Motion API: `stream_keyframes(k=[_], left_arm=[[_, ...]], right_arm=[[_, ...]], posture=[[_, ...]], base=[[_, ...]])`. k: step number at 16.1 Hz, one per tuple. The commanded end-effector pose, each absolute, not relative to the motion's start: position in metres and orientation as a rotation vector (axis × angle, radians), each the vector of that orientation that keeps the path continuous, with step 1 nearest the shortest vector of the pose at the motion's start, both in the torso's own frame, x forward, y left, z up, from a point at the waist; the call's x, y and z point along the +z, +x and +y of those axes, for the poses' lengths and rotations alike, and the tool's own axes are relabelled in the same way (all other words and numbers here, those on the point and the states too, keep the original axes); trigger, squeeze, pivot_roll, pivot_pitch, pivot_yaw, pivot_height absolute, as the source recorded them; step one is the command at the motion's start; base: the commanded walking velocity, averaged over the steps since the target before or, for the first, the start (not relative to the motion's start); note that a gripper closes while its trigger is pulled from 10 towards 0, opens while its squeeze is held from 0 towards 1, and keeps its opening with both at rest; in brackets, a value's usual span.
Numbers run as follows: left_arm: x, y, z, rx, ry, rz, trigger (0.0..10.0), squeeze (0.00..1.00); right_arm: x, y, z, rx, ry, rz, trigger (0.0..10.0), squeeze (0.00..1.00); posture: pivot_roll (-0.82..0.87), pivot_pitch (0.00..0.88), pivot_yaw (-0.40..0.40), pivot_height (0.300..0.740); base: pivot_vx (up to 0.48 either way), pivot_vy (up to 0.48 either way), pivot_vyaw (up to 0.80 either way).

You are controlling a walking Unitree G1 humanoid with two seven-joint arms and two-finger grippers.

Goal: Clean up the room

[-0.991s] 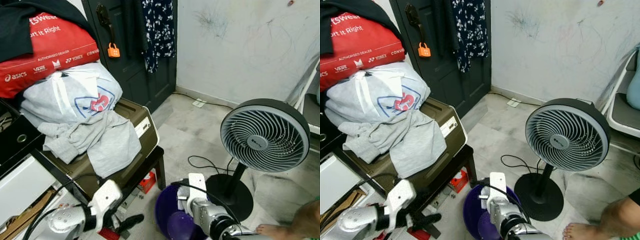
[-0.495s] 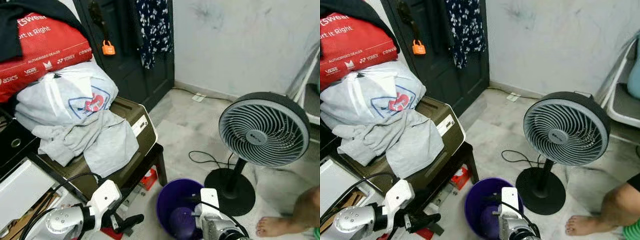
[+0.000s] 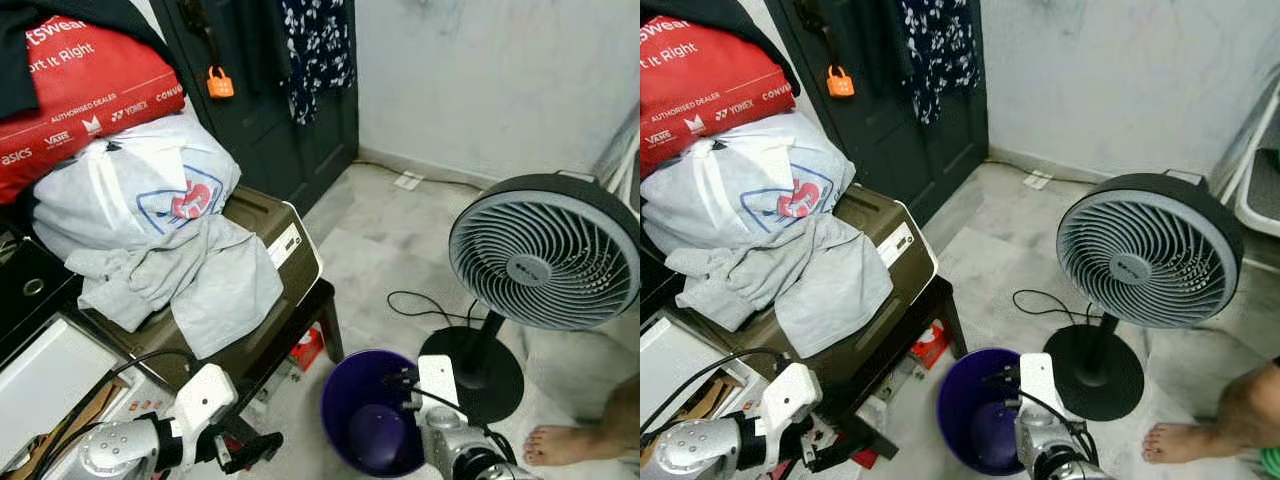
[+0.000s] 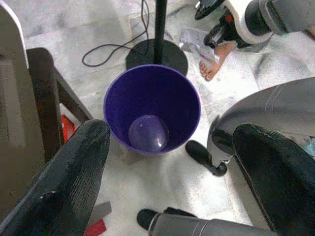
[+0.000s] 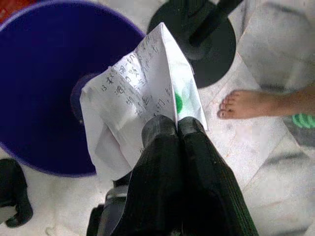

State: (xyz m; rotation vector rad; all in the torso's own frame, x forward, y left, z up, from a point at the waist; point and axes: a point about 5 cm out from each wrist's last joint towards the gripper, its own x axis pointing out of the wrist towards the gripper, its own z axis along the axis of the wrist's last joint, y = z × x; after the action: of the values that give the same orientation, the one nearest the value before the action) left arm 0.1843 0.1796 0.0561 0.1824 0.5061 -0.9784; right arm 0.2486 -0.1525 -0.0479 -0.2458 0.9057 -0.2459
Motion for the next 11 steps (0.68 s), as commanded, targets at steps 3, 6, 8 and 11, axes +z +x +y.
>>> stream_keyframes(k=[3,6,8,11], left_arm=[[0.062,0.181,0.196,-0.926,0.212,0.521,10.0,0.00],[0.066,0.174,0.204,-0.912,0.222,0.538,10.0,0.00],[0.068,0.166,0.208,-0.912,0.224,0.555,10.0,0.00],[0.069,0.147,0.213,-0.917,0.215,0.606,10.0,0.00]], right_arm=[[-0.044,0.254,-0.152,-0.238,-0.239,0.875,10.0,0.00],[-0.045,0.253,-0.146,-0.247,-0.213,0.867,10.0,0.00],[-0.047,0.250,-0.141,-0.242,-0.197,0.866,10.0,0.00],[-0.049,0.246,-0.137,-0.246,-0.195,0.852,10.0,0.00]], posture=[[0.04,0.123,0.156,0.740],[0.06,0.147,0.179,0.740],[0.07,0.172,0.196,0.740],[0.08,0.214,0.224,0.740]], base=[[0.000,0.000,0.00],[0.000,0.000,0.00],[0.000,0.000,0.00],[0.000,0.000,0.00]])
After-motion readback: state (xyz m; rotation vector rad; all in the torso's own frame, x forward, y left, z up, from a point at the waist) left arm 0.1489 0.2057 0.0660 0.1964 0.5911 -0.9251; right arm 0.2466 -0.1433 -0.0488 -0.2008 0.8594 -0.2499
